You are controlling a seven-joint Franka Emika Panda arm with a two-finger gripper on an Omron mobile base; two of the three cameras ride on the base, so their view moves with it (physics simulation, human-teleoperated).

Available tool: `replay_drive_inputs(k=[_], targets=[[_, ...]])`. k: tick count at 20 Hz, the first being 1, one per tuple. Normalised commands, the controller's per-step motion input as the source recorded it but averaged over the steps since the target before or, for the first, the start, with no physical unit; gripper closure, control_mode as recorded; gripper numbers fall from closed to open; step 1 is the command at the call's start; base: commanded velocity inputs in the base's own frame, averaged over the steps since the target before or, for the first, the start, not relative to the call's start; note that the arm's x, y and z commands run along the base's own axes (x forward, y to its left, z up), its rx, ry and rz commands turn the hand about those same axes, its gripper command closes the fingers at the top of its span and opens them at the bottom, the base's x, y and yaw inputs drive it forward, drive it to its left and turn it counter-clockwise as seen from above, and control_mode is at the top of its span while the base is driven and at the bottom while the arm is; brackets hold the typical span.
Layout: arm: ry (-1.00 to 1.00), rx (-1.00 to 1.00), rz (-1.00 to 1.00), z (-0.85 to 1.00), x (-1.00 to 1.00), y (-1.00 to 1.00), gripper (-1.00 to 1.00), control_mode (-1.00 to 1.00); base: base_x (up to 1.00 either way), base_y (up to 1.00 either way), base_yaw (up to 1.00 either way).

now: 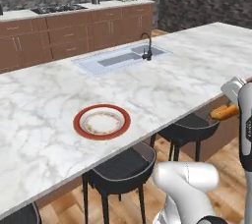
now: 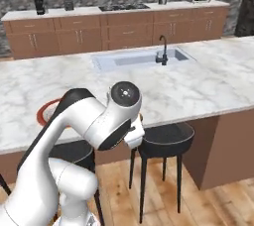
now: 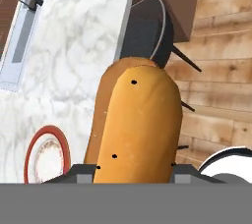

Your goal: Move the hot dog bun to the plate on the dining table and place the condiment next to that plate. Then navigate to the fridge and take the sausage and place it on the plate as well.

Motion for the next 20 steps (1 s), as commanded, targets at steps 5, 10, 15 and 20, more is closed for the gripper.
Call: replay_drive_inputs(k=[5,10,15,20], targets=[[0.0,0.0,0.0,0.0,0.0,0.0,1.0,1.0,0.41,0.0,0.64],[0.0,0.0,0.0,0.0,0.0,0.0,1.0,1.0,0.61,0.0,0.62],[0.05,0.0,0.05,0.0,0.2,0.01,1.0,-1.0,0.69,0.0,0.38],[0.34,0.0,0.07,-0.01,1.0,0.18,1.0,-1.0,0.0,0.0,0.0]])
